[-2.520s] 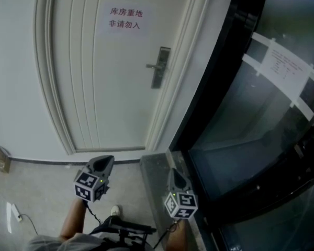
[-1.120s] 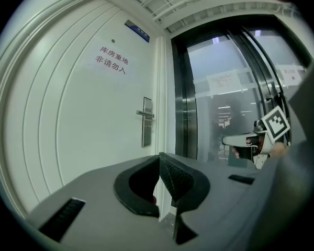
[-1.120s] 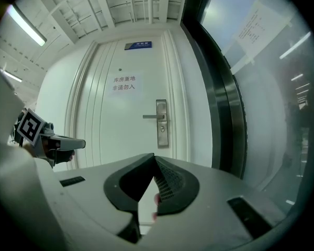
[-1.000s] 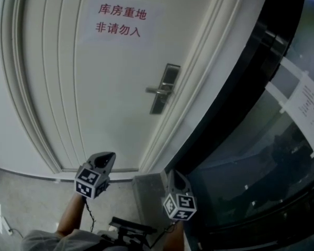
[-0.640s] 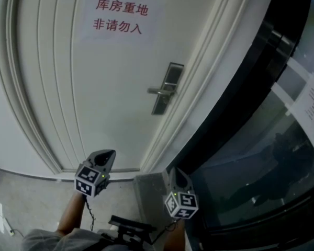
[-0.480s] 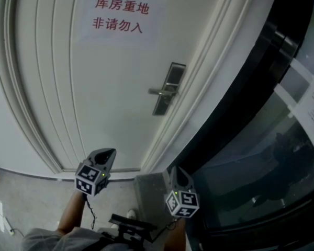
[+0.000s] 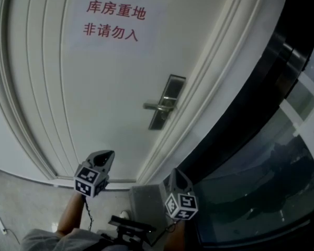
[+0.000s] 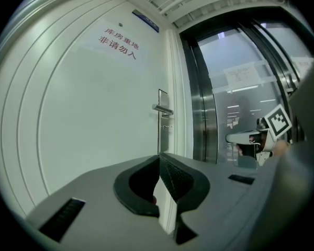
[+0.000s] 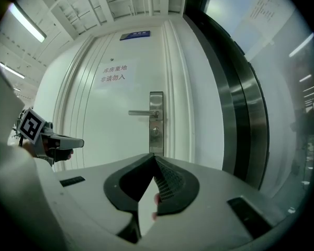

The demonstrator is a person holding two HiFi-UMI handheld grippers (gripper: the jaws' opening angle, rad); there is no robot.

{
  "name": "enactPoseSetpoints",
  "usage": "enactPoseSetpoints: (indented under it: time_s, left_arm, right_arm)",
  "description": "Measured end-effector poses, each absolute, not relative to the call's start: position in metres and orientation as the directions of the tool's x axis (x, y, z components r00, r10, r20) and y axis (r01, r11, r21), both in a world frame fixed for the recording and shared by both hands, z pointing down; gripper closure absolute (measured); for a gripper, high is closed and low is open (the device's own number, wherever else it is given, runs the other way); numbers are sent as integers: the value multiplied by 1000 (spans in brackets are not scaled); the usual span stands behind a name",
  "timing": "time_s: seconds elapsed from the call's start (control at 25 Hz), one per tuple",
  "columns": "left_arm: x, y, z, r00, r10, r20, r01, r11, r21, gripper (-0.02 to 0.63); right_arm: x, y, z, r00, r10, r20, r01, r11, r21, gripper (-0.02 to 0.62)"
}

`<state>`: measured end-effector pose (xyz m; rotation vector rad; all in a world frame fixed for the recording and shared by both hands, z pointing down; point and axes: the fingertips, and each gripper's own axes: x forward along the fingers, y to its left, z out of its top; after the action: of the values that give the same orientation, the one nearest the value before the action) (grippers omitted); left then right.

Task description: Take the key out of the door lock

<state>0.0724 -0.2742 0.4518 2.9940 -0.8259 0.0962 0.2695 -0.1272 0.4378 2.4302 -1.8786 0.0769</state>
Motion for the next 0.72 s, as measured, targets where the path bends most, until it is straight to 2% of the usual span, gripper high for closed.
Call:
enactPoseSetpoints:
  time_s: [0.72]
  left_arm:
    - [129, -358, 447, 793, -603, 86, -606, -795, 23, 601]
  right_arm:
    - [331, -243, 426, 109, -991, 78, -993, -105, 48, 594]
